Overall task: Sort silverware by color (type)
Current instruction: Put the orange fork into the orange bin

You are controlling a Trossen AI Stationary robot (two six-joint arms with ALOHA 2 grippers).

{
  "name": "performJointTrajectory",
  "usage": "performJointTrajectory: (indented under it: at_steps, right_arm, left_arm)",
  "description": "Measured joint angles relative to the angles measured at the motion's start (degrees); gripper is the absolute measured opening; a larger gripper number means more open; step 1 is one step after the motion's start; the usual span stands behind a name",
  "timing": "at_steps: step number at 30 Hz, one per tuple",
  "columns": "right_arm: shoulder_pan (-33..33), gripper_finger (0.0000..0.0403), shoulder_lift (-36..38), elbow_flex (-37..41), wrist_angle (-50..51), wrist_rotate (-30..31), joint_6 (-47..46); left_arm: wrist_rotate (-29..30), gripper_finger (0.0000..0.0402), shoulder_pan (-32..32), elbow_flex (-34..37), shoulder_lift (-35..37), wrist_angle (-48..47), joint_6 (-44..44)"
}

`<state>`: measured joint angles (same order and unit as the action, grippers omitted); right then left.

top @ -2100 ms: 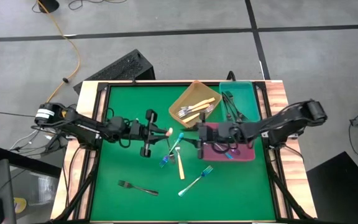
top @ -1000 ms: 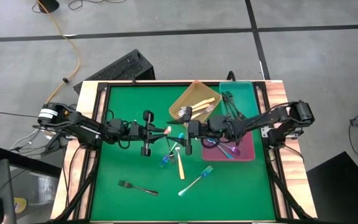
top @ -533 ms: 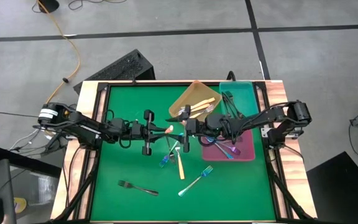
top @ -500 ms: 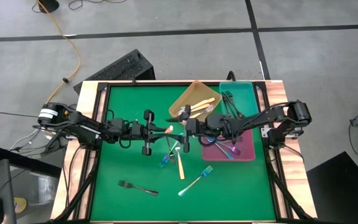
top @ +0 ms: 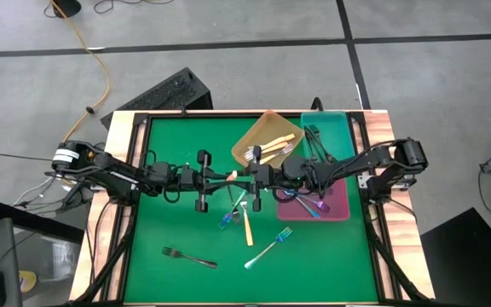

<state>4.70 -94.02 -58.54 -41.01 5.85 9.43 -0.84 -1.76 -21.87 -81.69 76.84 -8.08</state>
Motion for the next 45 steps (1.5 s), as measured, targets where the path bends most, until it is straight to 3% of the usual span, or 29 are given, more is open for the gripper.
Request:
performJointTrajectory:
  at_steps: [4,8,13,18,29,36,45]
  right_arm:
    - [-0.2,0.0091,0.1,0.0,1.5,0.1,-1.1]
    - [-0.4,0.0091,0.0,0.0,3.2,0.6,-1.3]
    - [-0.3,0.0091,0.0,0.0,4.4,2.0,-1.5]
    - [-1.5,0.0091,0.0,0.0,5.9,2.1,-1.5]
    - [-5.3,0.0091,0.6,-0.9,15.2,3.4,2.2]
    - [-8.0,0.0091,0.7,-10.3,35.2,4.3,9.3]
    - [-10.0,0.0091,0.7,-16.3,59.3,18.1,17.9]
  left_arm:
    - [1.1,0.0042,0.0,0.0,0.0,-0.9,2.3]
    - [7.0,0.0095,-0.1,0.0,0.0,-3.0,5.1]
    - [7.5,0.0157,-0.3,0.0,0.2,-5.3,7.2]
    - [9.2,0.0191,-1.1,0.0,4.5,-14.0,7.1]
    - [15.5,0.0201,-1.1,0.0,19.1,-36.9,8.3]
    - [16.6,0.0201,-1.1,0.0,22.6,-43.7,9.6]
    - [16.7,0.0201,-1.0,0.0,22.6,-47.9,11.6]
